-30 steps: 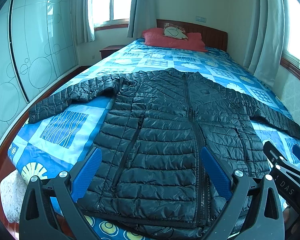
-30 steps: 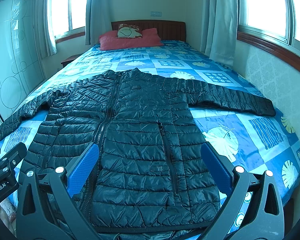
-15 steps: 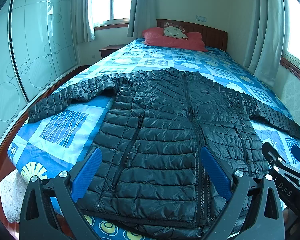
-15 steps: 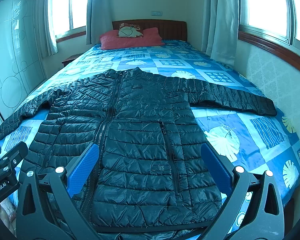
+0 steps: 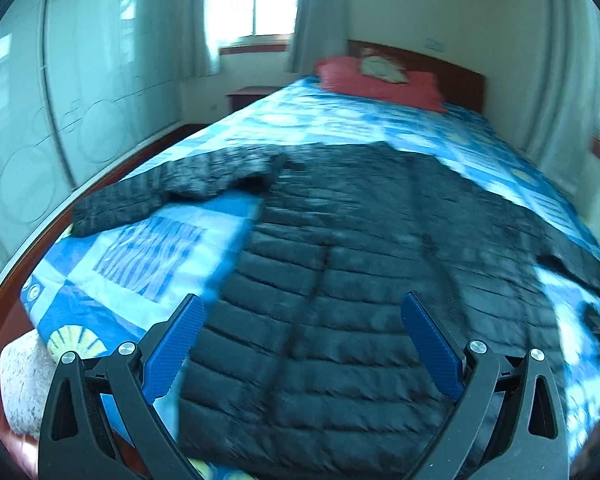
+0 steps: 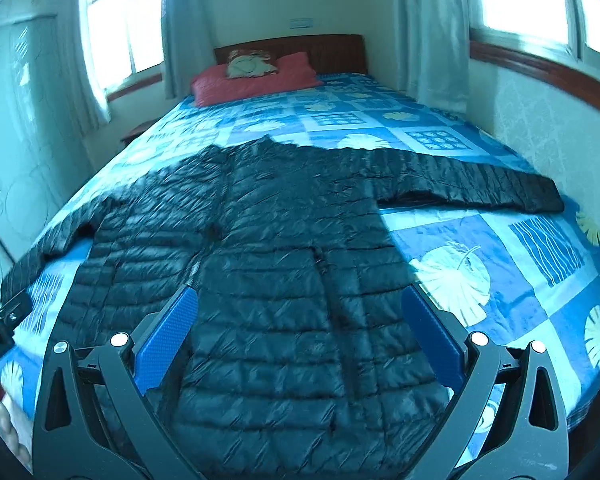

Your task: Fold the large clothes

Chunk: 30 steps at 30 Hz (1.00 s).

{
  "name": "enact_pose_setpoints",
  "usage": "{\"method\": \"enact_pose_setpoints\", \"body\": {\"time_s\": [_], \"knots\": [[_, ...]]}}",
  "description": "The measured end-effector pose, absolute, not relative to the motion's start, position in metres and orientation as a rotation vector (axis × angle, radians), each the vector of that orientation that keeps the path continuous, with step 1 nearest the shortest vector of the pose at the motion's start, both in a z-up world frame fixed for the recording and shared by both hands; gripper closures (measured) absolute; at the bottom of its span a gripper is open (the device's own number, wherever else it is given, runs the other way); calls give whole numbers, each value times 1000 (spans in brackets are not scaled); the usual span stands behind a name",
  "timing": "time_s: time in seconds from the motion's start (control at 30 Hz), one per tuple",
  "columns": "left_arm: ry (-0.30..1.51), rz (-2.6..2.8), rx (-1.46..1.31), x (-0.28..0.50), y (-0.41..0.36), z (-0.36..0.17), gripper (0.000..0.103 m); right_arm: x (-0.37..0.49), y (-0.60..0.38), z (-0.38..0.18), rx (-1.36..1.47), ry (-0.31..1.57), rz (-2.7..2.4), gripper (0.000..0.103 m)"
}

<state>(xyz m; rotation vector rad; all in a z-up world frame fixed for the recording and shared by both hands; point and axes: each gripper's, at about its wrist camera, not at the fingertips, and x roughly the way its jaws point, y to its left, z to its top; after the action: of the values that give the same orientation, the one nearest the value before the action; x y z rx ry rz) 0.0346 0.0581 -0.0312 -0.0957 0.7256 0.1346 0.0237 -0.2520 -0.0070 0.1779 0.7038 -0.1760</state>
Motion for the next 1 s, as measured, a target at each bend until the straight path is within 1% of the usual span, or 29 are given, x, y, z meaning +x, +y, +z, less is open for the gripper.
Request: {"method": "enact_pose_setpoints", "body": {"time_s": [0.07, 0.1, 0.13, 0.17, 0.33, 0.53, 0.7, 0.87, 1.0], "knots": [[745, 191, -105, 52, 81, -41, 5, 35, -272, -12, 201, 709, -214, 5], [750, 230, -106, 62, 95, -46, 5, 40, -283, -14, 215, 708, -226, 15], [751, 256, -107, 69, 105, -49, 5, 47, -299, -17, 239, 706, -243, 28], [749, 296, -114, 80, 122, -55, 5, 53, -314, -21, 263, 711, -260, 31], [783, 415, -207, 120, 194, -84, 5, 80, -401, -45, 428, 714, -341, 31], [836, 558, -258, 150, 249, -127, 5, 98, -517, -82, 662, 686, -435, 31], [886, 609, -322, 157, 271, -156, 5, 102, -592, -105, 817, 614, -497, 31], [868, 632, -313, 154, 266, -158, 5, 103, -659, -130, 957, 535, -544, 31], [849, 631, -316, 151, 264, -160, 5, 105, -699, -142, 1000, 465, -545, 31]]}}
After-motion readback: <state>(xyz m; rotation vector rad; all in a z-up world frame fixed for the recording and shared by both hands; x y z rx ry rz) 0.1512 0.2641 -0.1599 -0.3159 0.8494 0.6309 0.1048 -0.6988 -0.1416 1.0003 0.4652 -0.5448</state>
